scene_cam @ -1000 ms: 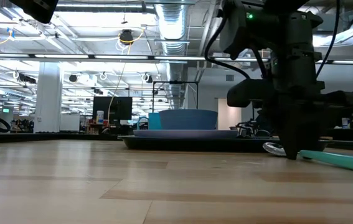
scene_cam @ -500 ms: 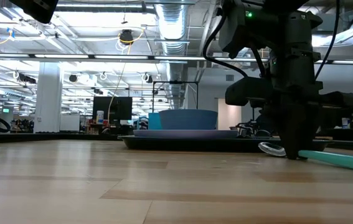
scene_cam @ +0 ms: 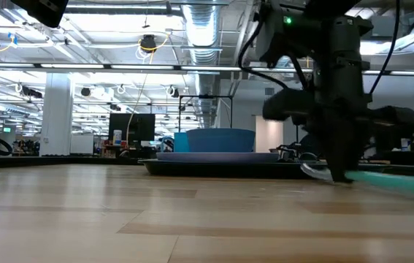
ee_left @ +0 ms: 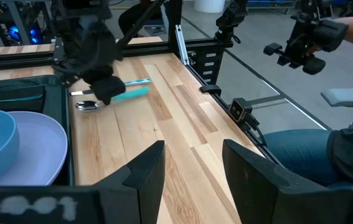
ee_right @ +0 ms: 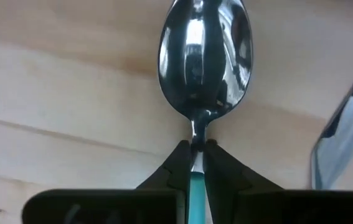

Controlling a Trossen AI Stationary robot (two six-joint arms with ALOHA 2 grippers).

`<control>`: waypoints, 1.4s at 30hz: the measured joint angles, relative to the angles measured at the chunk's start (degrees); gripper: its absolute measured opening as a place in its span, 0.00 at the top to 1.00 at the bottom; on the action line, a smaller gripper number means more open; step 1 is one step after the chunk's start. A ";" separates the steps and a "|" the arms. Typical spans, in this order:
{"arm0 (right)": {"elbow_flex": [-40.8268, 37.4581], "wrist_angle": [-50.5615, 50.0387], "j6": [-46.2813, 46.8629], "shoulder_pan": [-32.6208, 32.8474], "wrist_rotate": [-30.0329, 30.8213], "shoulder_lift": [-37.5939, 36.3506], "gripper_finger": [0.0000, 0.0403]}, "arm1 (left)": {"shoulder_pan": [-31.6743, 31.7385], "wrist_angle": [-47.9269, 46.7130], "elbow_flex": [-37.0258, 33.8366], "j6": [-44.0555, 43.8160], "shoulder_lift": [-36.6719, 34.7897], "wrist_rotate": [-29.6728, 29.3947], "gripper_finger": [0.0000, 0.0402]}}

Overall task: Set up tray
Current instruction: Put the blue spoon on the black napkin

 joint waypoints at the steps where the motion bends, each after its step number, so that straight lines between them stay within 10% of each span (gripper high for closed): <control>1: 0.00 0.03 0.00 -0.27 0.15 -0.85 0.95 | -0.01 0.00 0.00 -0.01 0.00 0.00 0.63; 21: 0.28 -8.71 -12.45 -20.78 -1.65 -11.85 0.94 | -0.02 -3.80 -0.23 -2.04 0.04 0.04 0.63; 42: 2.16 -2.25 -37.18 -46.80 -1.62 -2.08 0.93 | -0.04 0.75 -3.56 -3.61 -0.09 -2.99 0.63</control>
